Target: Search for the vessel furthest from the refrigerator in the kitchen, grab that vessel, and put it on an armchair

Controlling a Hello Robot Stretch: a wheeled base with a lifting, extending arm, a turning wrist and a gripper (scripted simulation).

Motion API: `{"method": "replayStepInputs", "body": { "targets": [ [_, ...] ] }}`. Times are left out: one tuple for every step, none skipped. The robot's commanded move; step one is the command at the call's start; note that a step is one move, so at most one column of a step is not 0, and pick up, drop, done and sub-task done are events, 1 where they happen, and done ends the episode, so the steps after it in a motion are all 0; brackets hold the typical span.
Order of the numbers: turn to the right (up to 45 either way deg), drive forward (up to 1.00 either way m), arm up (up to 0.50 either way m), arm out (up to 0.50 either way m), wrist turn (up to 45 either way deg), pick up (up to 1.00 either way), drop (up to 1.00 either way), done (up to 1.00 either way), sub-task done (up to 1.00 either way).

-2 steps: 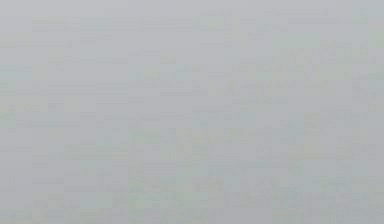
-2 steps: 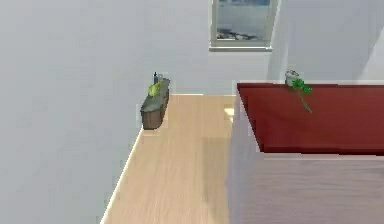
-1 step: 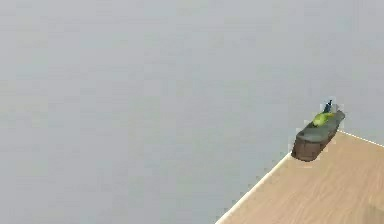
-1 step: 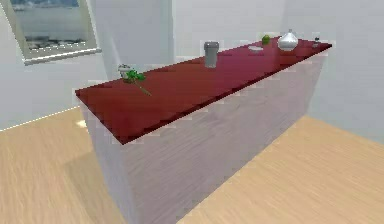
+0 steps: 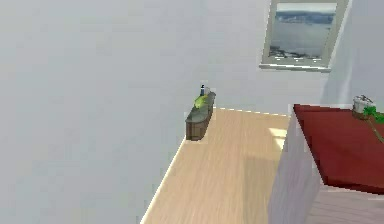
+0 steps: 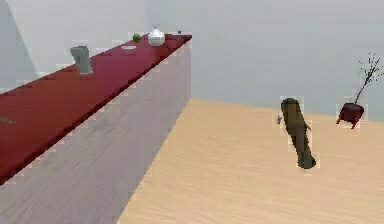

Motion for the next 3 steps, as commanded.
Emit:
{"method": "replayStepInputs", "body": {
  "targets": [
    [0.0, 0.6, 0.0, 0.0, 0.0, 0.0, 0.0, 0.0, 0.0],
    [12.0, 0.0, 0.0, 0.0, 0.0, 0.0, 0.0, 0.0, 0.0],
    [3.0, 0.0, 0.0, 0.0, 0.0, 0.0, 0.0, 0.0, 0.0]
  ]
}}
